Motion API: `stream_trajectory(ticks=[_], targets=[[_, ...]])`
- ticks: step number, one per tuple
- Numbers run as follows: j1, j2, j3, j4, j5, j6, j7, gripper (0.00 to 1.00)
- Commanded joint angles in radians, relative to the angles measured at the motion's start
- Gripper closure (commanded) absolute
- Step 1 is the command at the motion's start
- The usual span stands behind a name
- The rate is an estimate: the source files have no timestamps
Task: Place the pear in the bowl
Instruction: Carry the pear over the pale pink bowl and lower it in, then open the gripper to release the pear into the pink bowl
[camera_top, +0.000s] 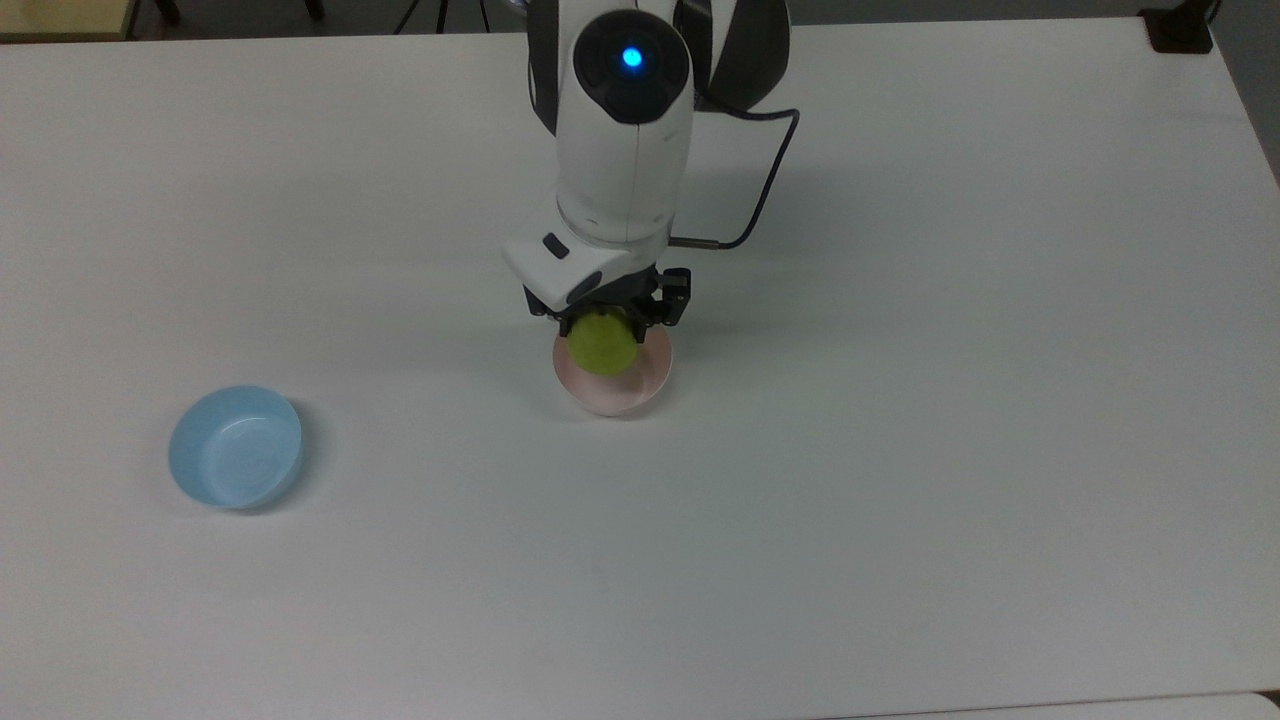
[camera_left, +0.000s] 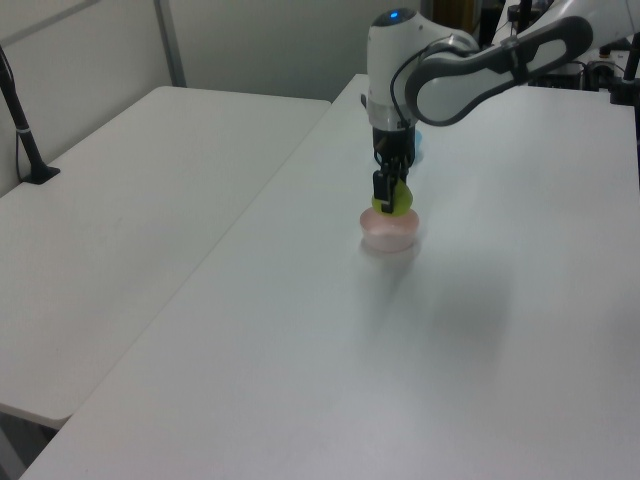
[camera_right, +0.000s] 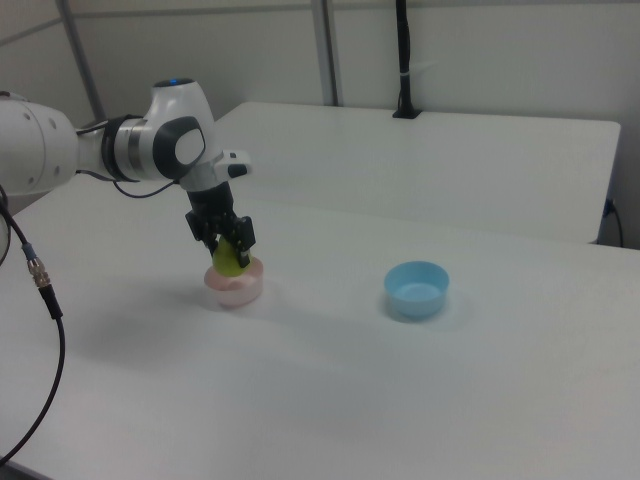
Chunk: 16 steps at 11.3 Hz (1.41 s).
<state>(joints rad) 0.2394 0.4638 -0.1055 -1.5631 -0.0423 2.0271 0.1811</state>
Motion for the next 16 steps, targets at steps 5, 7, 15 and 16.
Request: stream_trajectory(ticks=[5, 7, 15, 16], targets=[[0.018, 0.038, 0.001, -0.055, -0.007, 0.14, 0.023, 0.59], [0.02, 0.045, 0.0, -0.061, -0.007, 0.142, 0.024, 0.29], [0.008, -0.086, -0.008, -0.031, -0.016, -0.026, 0.021, 0.0], [0.005, -0.112, -0.013, -0.02, -0.018, -0.062, 0.014, 0.0]])
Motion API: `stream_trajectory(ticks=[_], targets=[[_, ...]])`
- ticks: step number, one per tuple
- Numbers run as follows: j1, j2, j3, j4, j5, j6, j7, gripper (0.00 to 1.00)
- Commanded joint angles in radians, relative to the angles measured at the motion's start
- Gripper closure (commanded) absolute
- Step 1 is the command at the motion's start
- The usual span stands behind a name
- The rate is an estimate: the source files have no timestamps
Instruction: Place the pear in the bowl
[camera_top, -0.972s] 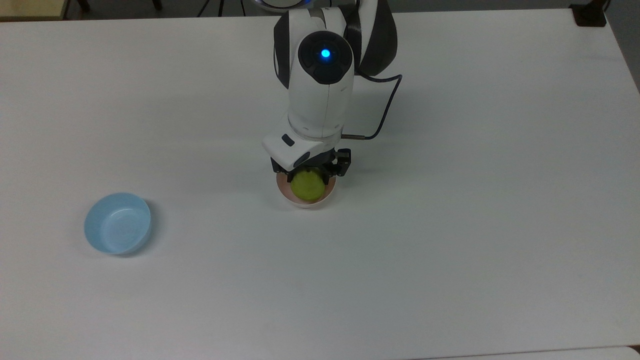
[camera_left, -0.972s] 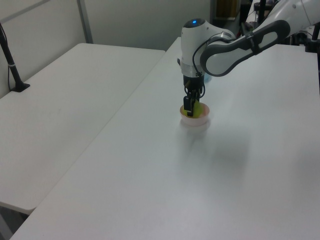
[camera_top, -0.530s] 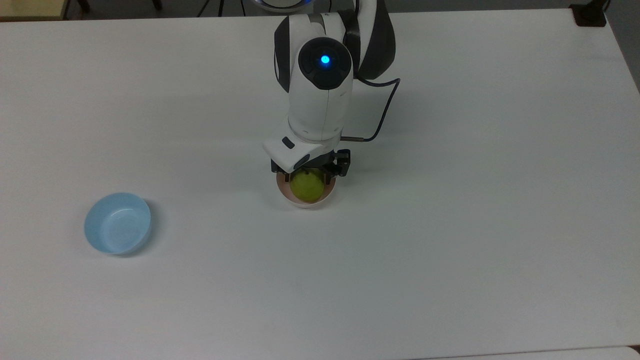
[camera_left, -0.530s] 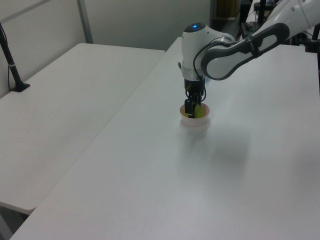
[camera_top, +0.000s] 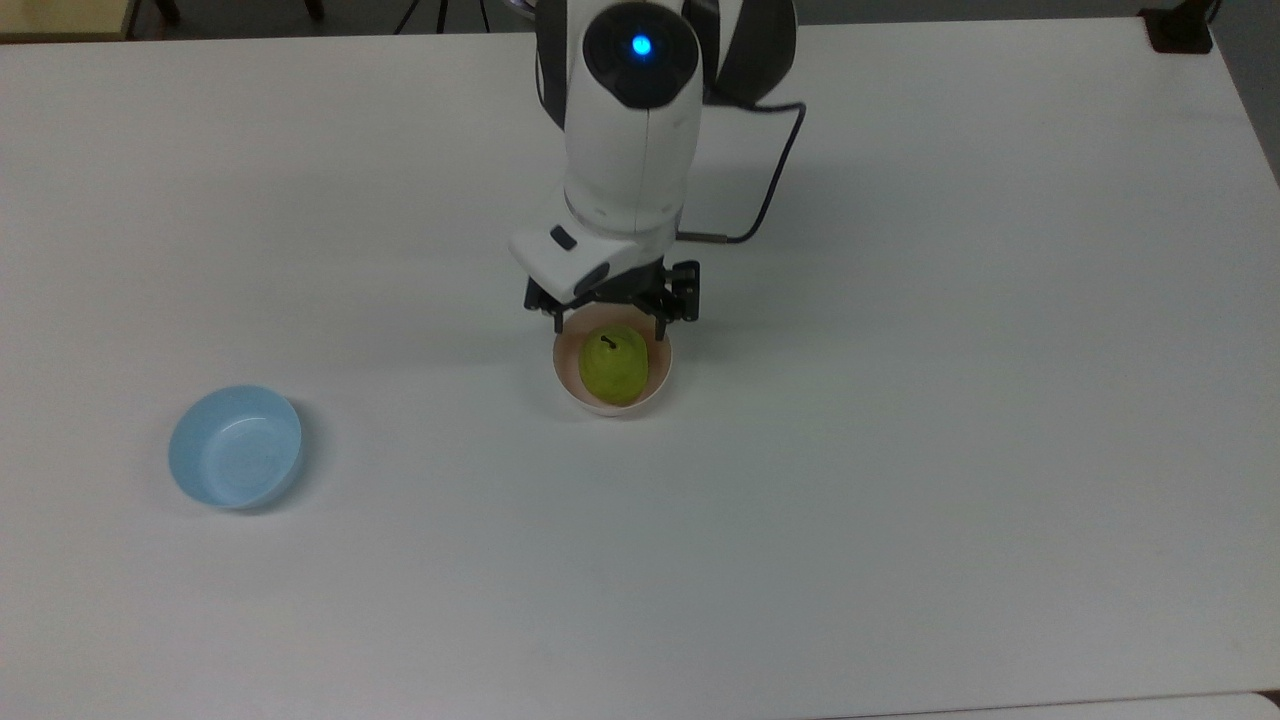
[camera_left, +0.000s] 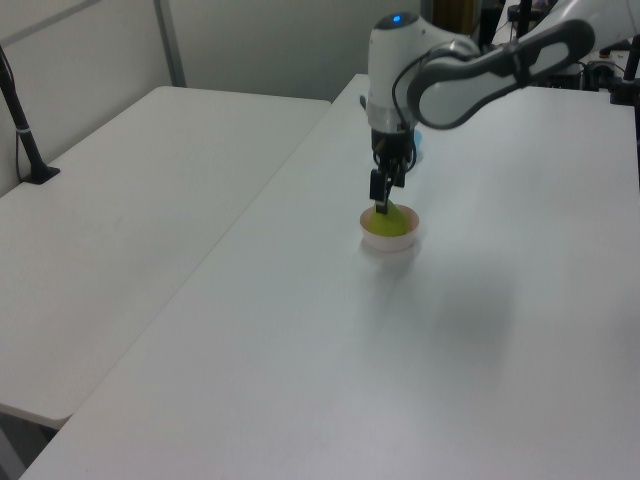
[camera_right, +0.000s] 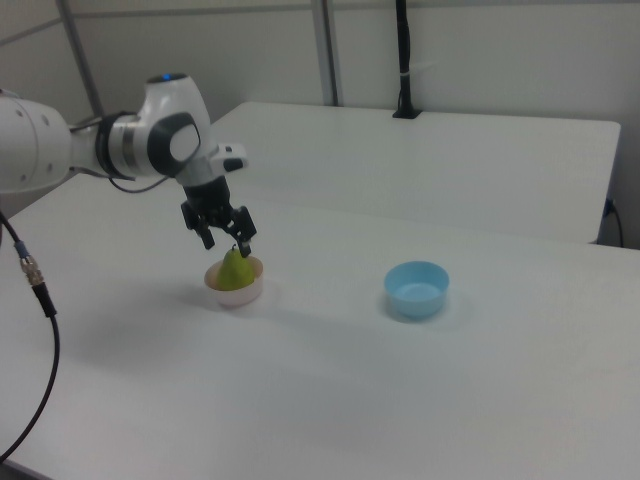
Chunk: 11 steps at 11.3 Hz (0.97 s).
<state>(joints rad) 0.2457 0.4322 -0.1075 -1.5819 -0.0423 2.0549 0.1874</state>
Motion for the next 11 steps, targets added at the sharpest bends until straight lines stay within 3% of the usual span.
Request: stream_trajectory(ticks=[1, 4, 7, 11], targets=[[-0.012, -0.12, -0.012, 0.0, -0.016, -0.131, -0.029, 0.0], [-0.066, -0.245, -0.012, 0.0, -0.016, -0.296, -0.159, 0.0], [-0.118, -0.348, -0.012, -0.004, -0.016, -0.424, -0.18, 0.0], [-0.15, -0.388, -0.012, -0.004, -0.016, -0.455, -0.18, 0.0]])
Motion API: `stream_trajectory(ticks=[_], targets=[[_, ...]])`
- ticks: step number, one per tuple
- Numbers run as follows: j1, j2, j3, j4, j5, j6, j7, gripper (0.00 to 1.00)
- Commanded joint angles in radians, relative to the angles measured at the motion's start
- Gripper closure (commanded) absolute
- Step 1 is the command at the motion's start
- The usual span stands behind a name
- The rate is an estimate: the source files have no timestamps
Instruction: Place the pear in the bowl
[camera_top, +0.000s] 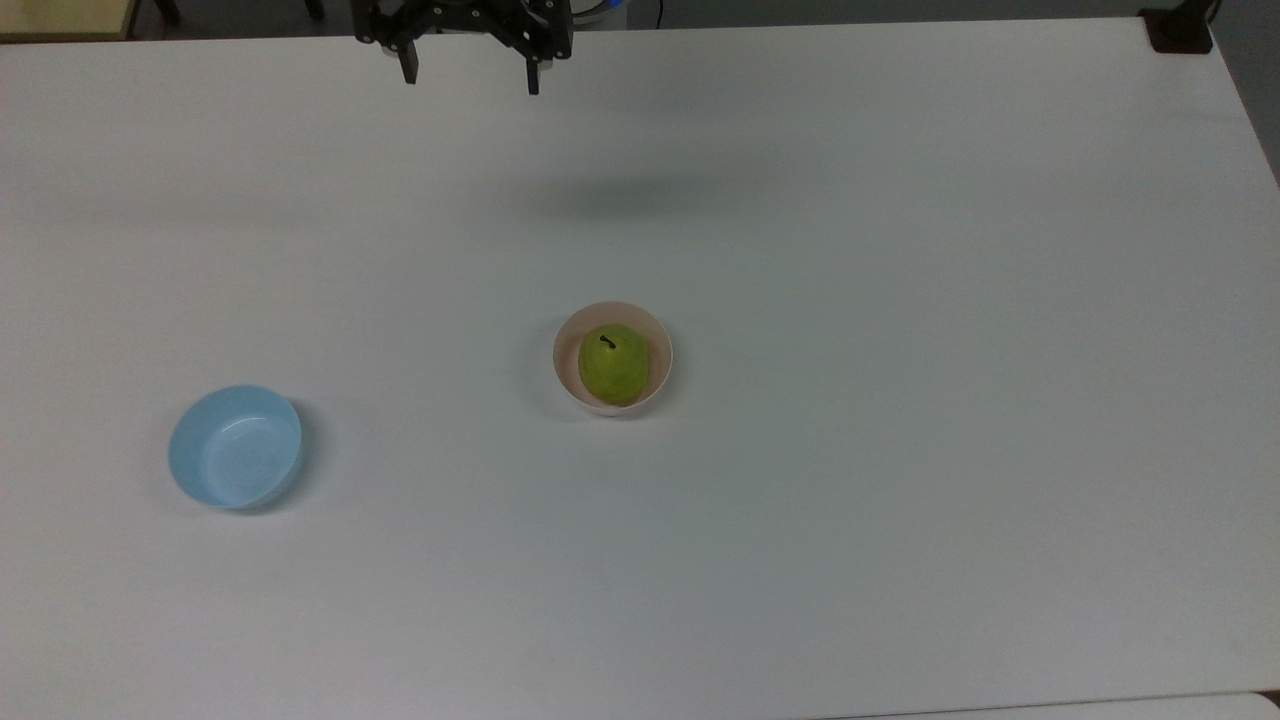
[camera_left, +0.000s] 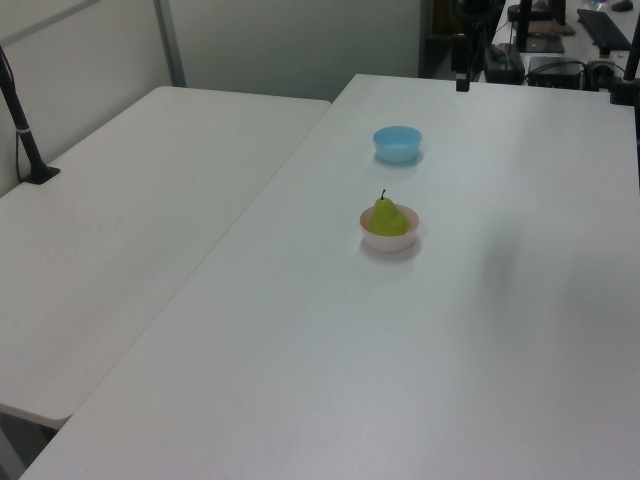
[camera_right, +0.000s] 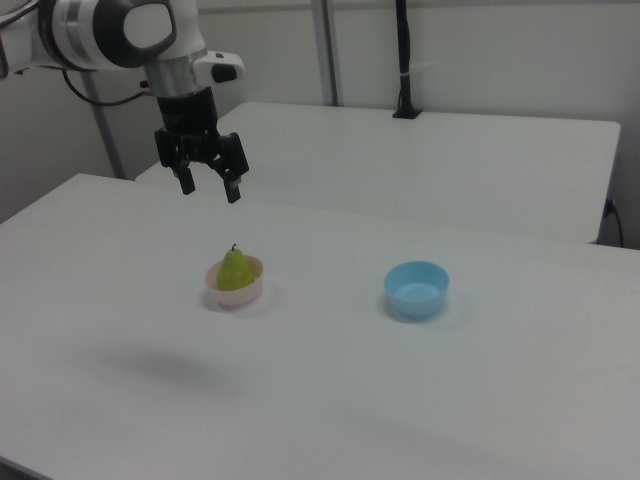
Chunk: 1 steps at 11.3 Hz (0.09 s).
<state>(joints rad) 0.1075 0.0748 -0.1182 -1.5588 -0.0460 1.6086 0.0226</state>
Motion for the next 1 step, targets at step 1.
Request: stream_trajectory(ticks=[1], targets=[[-0.014, -0.032, -0.001, -0.027, -0.012, -0.009, -0.015, 0.0]])
